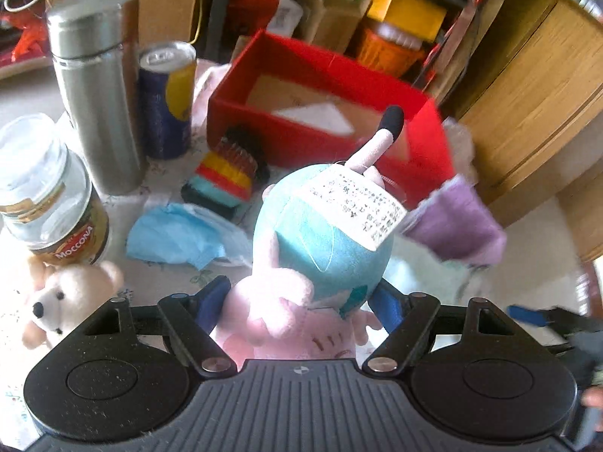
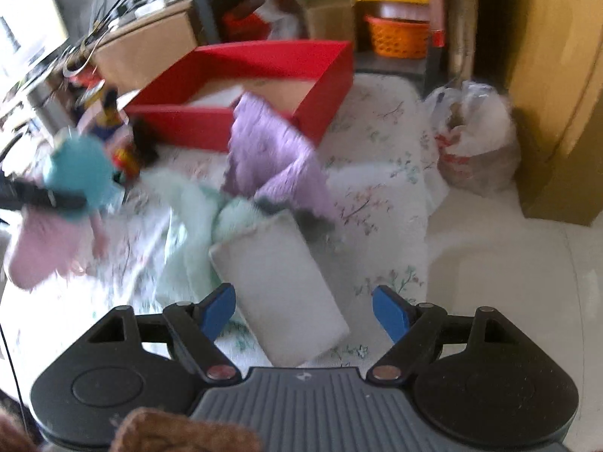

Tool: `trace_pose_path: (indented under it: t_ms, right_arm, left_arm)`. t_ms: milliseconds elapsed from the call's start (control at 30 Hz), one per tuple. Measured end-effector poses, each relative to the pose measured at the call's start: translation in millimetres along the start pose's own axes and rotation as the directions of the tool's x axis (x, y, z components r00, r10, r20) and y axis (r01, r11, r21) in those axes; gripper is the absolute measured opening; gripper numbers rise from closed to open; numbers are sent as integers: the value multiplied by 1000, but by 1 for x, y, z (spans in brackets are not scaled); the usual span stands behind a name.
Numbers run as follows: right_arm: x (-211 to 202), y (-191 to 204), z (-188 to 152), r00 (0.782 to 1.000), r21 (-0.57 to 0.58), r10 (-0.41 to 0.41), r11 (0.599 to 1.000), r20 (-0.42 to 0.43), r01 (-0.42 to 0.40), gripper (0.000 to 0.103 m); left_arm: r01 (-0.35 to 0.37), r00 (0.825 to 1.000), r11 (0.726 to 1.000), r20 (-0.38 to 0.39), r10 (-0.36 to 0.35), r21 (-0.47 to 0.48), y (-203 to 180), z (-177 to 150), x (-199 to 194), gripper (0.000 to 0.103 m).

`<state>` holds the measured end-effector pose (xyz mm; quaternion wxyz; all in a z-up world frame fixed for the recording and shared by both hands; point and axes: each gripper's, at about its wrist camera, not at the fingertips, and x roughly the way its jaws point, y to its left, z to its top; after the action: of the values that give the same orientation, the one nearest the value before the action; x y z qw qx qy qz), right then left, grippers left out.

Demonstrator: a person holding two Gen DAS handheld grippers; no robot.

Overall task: Organize soft objects
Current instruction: 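Grasp the pink-and-blue plush toy with the left tool while the right tool grasps the grey-white board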

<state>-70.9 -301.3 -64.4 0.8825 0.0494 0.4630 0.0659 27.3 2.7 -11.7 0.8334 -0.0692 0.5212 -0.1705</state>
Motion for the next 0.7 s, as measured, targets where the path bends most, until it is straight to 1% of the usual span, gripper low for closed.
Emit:
trace_pose_path:
  t_ms: [67,133,233,333,433,467,500,600,700]
  right_arm:
    - [7,5,-1,1000,-69,4,998,-2,-4,53]
    - [17,10,-2,1000,-130,-9,992,-21,6,53]
    - [33,12,-2,998,-166,-27,986,-49,19,53]
    - [40,9,-1,998,-147,-26,989,-55,18,52]
    - [46,5,3,997,-98,-3,995,-73,-4,51]
    - [48,4,3,997,-83,4,997,-78,-11,45]
    - [49,2,4,996,-63,19,998,-86,-24,36]
    - [48,6,4,996,-58,5,998,-86,-10,35]
    - [42,9,1,997,-44,2,999,-79,-5,34]
  left_arm:
    - [7,1000,1000,10,-7,-1,-1,-1,-6,77]
    - [16,1000,1000,-4,-16,-8,0,-2,-4,77]
    - [40,998,999,-39,-41,-19,2,-3,3,77]
    - [35,998,999,-50,-35,-4,3,-4,6,77]
    - [43,997,999,-59,-43,1,2,-5,9,77]
    - [45,997,999,-60,-44,3,2,-5,9,77]
    - [44,997,999,-59,-44,5,2,-5,8,77]
    - [32,998,999,-60,-31,12,1,-7,9,77]
    - [34,997,999,-67,-33,12,0,-7,10,78]
